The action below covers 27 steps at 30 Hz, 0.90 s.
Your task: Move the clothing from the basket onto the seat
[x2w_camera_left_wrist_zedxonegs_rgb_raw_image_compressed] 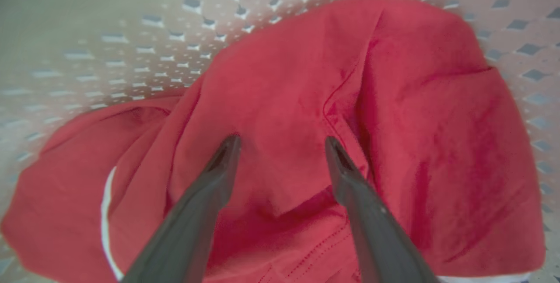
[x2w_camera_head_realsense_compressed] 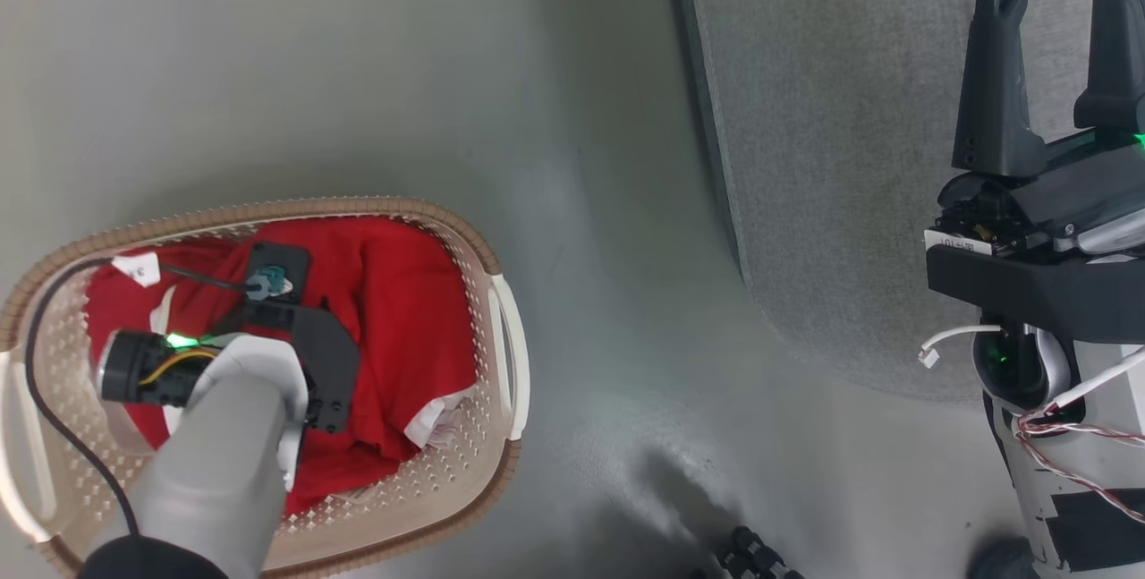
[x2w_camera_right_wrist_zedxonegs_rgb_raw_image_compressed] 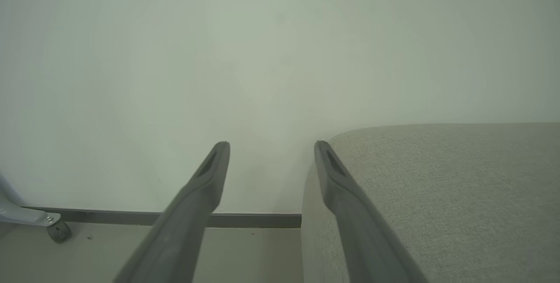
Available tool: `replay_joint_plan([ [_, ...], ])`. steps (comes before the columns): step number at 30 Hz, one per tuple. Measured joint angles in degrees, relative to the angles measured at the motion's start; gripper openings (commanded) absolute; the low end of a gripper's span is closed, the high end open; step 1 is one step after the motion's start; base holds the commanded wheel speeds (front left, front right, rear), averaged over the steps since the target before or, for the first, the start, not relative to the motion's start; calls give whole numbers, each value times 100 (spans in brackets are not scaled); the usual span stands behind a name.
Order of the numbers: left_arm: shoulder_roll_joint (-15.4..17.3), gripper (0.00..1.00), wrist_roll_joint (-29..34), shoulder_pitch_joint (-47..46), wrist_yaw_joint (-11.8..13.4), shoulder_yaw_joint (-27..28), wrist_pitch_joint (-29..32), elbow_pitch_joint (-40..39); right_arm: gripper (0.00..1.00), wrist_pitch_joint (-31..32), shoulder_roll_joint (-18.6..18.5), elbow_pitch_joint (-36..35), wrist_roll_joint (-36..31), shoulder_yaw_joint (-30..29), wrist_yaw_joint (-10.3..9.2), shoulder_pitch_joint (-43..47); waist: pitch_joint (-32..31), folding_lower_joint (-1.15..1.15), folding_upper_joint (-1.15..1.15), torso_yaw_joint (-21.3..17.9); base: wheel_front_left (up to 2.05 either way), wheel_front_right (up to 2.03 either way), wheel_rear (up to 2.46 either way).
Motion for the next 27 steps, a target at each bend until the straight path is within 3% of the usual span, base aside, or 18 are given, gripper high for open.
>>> replay_joint_plan([
  [12, 33, 98, 35, -329, 48, 269, 2, 326, 100, -1, 56, -232, -38, -82, 18, -29, 466, 0, -1, -160, 0, 0, 0],
  [13, 10, 76, 33, -354, 48, 293, 14, 357, 100, 0, 55, -254, -49, -113, 18, -29, 495, 0, -1, -168, 0, 0, 0],
  [15, -30, 0, -22, -378, 48, 360, 43, 393, 100, -1, 68, -328, -78, -137, 16, -40, 539, 0, -1, -175, 0, 0, 0],
  [27, -125, 0, -133, -497, 49, 465, 130, 595, 100, -1, 124, -522, -129, -229, 20, -123, 596, -1, -1, -161, 0, 0, 0],
])
